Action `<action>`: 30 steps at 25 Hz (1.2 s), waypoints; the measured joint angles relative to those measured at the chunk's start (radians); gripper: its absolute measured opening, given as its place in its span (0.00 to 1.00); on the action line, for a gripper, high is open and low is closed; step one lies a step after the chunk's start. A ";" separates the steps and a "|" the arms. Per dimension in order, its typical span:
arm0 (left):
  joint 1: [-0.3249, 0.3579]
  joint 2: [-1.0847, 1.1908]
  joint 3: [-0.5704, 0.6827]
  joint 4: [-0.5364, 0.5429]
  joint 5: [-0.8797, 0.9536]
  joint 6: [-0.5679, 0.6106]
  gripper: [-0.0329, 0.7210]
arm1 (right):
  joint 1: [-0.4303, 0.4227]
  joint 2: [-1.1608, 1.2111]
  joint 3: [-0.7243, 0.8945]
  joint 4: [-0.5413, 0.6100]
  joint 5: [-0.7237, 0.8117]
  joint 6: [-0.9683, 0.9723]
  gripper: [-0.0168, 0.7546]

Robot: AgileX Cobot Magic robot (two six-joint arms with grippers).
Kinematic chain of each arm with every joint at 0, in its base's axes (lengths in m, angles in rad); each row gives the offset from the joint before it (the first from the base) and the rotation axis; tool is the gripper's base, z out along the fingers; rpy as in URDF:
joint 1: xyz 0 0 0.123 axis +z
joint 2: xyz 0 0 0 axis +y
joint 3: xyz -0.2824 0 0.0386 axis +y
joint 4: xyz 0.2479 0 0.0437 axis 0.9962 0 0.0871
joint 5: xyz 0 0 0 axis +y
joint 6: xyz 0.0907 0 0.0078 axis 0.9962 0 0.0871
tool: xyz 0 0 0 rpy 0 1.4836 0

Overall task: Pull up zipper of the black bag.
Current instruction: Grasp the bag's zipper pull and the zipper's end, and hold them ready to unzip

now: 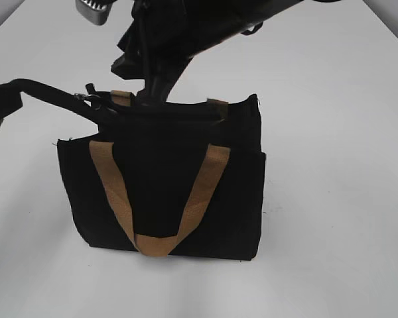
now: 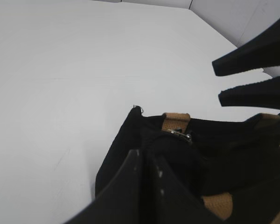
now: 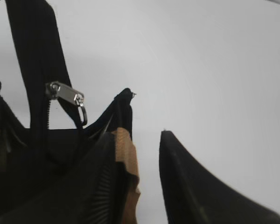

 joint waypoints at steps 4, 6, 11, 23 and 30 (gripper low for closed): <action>0.000 0.000 0.000 0.003 0.000 0.000 0.05 | 0.007 0.006 -0.009 0.001 -0.043 -0.103 0.35; 0.000 0.000 0.000 0.003 0.000 0.000 0.05 | 0.007 0.029 -0.025 0.002 -0.048 -0.145 0.34; 0.000 0.000 0.000 0.005 0.000 0.000 0.05 | 0.011 0.107 -0.037 0.002 -0.041 -0.205 0.33; 0.000 0.000 0.000 0.011 -0.001 0.000 0.05 | 0.047 0.116 -0.038 0.003 0.019 -0.218 0.33; 0.000 0.000 0.000 0.011 -0.001 0.000 0.05 | 0.080 0.116 -0.038 0.022 0.016 -0.262 0.33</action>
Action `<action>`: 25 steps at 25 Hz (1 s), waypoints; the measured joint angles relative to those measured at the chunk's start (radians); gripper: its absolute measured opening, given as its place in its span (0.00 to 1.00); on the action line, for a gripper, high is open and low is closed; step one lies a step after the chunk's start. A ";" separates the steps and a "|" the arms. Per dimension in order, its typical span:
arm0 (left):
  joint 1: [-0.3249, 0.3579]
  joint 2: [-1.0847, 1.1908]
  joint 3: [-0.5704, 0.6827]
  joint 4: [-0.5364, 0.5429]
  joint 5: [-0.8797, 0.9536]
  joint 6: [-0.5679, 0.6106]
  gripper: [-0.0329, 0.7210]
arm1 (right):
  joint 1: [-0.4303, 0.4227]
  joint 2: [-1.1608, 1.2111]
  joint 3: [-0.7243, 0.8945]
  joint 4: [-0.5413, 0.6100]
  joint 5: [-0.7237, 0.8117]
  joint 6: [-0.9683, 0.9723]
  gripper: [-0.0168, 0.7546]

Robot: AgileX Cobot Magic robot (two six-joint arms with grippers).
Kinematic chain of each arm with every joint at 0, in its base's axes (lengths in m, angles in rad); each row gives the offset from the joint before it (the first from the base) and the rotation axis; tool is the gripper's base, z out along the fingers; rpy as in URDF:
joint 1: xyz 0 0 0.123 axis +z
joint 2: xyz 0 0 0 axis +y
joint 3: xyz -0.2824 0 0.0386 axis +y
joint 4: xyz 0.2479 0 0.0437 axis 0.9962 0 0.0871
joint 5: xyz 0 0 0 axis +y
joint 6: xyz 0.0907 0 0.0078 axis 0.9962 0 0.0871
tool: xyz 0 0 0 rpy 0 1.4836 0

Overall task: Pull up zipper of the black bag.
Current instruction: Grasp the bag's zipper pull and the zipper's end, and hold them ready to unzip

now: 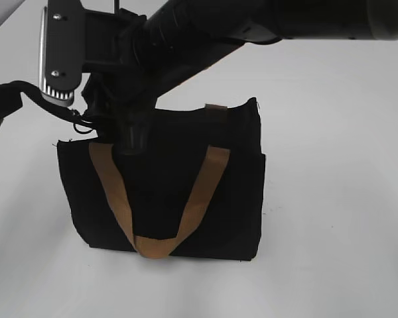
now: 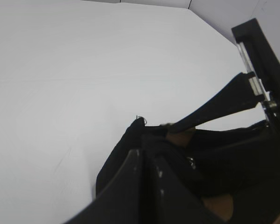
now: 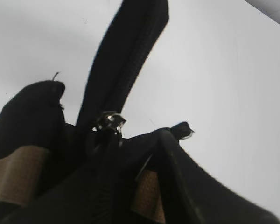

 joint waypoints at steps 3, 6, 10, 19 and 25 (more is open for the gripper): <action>0.000 0.000 0.000 0.000 0.001 0.000 0.05 | 0.003 -0.002 0.000 0.006 0.000 -0.002 0.33; 0.000 0.000 0.000 0.000 0.004 0.000 0.05 | 0.003 -0.013 0.000 0.007 0.011 -0.002 0.33; 0.000 0.000 0.000 0.000 0.006 0.000 0.05 | 0.003 -0.041 0.000 0.011 0.026 -0.002 0.33; 0.000 0.000 0.000 0.000 0.037 0.000 0.05 | 0.003 -0.076 0.000 0.013 0.018 0.011 0.32; 0.000 0.000 0.000 0.000 0.035 0.000 0.05 | 0.003 -0.044 0.000 0.014 -0.019 0.014 0.32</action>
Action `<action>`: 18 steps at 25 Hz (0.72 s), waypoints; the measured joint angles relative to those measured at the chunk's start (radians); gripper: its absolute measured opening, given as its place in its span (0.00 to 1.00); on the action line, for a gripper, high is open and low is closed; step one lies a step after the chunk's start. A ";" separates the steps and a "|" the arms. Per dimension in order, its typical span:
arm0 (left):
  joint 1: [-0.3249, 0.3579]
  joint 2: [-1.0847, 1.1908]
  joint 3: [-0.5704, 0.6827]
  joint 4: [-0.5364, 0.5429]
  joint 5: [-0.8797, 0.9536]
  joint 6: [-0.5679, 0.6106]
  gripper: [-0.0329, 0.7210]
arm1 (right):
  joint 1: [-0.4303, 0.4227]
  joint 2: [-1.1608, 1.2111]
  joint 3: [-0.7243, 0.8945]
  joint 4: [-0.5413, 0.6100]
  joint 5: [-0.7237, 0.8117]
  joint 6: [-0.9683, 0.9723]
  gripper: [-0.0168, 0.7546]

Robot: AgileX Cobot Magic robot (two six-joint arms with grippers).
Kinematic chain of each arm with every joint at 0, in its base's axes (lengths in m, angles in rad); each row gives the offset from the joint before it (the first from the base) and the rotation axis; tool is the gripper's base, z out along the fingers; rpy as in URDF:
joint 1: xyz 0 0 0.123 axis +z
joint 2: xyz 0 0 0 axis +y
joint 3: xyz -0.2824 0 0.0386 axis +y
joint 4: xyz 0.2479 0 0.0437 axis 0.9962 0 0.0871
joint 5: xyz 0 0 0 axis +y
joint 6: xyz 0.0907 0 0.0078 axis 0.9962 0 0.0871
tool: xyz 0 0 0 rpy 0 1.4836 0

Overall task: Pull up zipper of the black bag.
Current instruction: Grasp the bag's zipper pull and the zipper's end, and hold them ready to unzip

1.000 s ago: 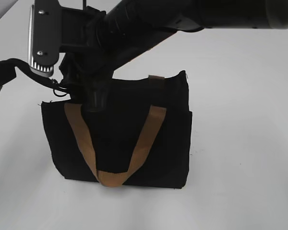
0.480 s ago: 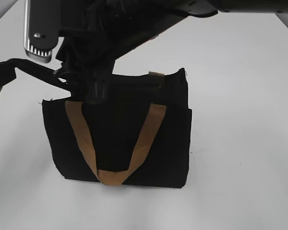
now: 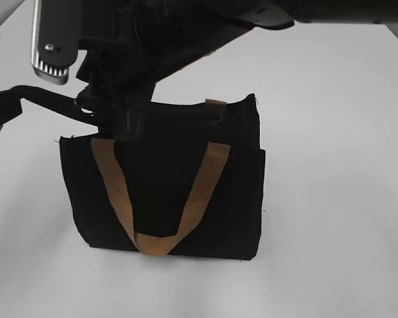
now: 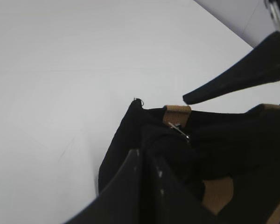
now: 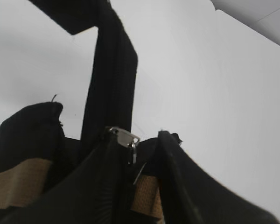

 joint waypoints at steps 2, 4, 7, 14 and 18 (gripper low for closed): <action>0.000 0.000 0.000 0.000 -0.005 0.000 0.05 | 0.000 0.009 0.000 0.000 -0.001 0.001 0.32; 0.000 0.000 0.000 0.000 -0.005 0.000 0.05 | 0.000 0.013 0.000 0.000 0.004 0.001 0.32; 0.000 0.000 0.000 0.000 -0.005 0.000 0.05 | 0.000 0.020 0.000 0.001 0.025 0.001 0.32; 0.000 0.000 0.000 0.000 -0.006 0.000 0.05 | 0.000 0.024 0.000 0.001 0.039 0.001 0.21; 0.000 0.000 0.000 0.000 -0.006 0.000 0.05 | 0.000 0.043 0.000 0.001 0.017 0.002 0.08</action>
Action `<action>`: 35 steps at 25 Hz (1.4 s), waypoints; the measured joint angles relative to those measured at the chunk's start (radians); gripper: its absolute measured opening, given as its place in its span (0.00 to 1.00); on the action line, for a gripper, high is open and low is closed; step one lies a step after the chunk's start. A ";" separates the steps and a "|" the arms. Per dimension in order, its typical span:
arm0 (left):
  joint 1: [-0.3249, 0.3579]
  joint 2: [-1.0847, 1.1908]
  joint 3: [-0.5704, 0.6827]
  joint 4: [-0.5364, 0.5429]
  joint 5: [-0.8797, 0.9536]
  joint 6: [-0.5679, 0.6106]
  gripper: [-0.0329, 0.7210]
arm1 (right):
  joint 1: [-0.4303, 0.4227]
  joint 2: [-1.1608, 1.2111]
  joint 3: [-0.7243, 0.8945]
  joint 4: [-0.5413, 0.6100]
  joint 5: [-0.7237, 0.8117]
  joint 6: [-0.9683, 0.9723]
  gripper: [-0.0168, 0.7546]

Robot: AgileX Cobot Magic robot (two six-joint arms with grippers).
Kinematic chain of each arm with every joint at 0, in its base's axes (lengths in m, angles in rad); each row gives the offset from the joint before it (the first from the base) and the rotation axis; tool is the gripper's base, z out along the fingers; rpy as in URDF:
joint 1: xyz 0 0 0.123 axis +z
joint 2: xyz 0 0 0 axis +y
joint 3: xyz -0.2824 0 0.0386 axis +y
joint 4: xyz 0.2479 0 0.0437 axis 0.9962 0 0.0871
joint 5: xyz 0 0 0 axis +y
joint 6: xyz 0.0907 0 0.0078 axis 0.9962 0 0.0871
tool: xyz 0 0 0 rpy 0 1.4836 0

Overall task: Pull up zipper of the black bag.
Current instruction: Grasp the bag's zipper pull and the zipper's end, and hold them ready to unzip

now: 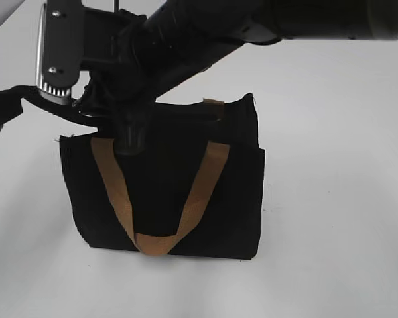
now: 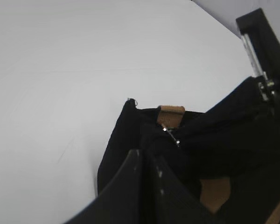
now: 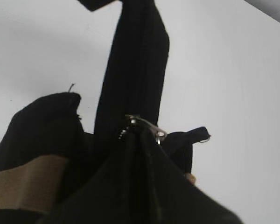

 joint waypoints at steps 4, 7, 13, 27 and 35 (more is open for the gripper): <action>0.000 0.000 0.000 0.001 0.000 0.000 0.05 | 0.000 0.011 0.000 0.000 -0.019 0.002 0.02; 0.000 0.000 0.000 0.001 0.000 0.000 0.05 | 0.000 0.007 0.000 0.000 -0.024 0.008 0.02; 0.000 0.000 0.000 0.001 0.016 0.000 0.05 | -0.024 -0.044 0.000 -0.001 0.015 0.033 0.02; 0.000 0.000 0.000 0.001 0.016 0.000 0.05 | -0.034 -0.051 0.000 0.006 0.022 0.025 0.21; 0.000 0.000 0.000 0.001 0.014 0.000 0.05 | -0.030 -0.020 0.000 0.006 -0.011 0.009 0.35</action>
